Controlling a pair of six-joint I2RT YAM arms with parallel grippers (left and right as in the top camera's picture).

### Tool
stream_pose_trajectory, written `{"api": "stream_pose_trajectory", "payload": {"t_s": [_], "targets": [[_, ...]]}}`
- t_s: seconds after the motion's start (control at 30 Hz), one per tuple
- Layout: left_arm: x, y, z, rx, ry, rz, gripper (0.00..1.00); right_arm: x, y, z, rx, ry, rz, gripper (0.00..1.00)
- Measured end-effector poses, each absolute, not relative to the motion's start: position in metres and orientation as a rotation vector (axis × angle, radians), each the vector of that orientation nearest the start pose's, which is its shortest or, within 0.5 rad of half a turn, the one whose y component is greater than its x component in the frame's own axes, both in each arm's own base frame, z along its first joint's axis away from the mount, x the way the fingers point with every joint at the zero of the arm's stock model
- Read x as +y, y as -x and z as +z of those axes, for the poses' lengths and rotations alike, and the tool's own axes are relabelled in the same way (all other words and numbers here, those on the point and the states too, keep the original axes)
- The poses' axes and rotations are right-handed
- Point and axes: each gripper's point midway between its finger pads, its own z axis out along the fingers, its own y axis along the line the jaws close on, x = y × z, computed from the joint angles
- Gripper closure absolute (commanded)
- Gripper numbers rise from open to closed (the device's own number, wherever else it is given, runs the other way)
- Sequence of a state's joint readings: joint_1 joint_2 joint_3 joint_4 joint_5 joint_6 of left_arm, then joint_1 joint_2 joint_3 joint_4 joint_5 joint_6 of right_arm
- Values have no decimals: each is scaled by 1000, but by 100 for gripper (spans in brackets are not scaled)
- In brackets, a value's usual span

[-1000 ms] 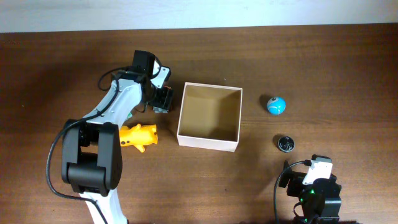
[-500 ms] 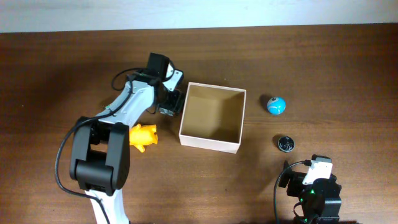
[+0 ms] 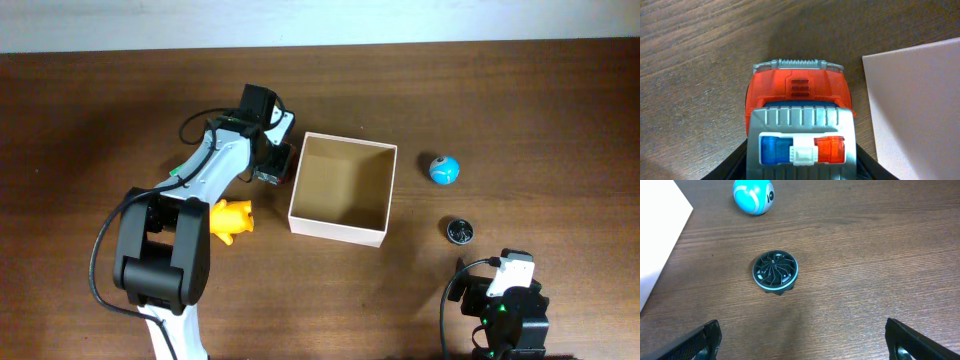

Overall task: Pack container
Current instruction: 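Lift the truck with the left gripper and lower it into the box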

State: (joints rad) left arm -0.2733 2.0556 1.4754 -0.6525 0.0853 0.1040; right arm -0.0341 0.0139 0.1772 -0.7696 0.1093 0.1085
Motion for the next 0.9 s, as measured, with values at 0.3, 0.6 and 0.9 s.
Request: {"api": "stream_pose_trajectory", "payload": {"t_s": [0.3,0.6,0.9], "targets": [[-132,-449,67,2781,-538,-94,64,-25,-188,77,2163,-218,-77,1],[-135,-466,154,2712,-517,-57,64,-25,-188,77,2163,-218,-77,1],[-195,-431,209,2662,-518,-203,64,-25,-188,77,2163,-217,-77,1]]}}
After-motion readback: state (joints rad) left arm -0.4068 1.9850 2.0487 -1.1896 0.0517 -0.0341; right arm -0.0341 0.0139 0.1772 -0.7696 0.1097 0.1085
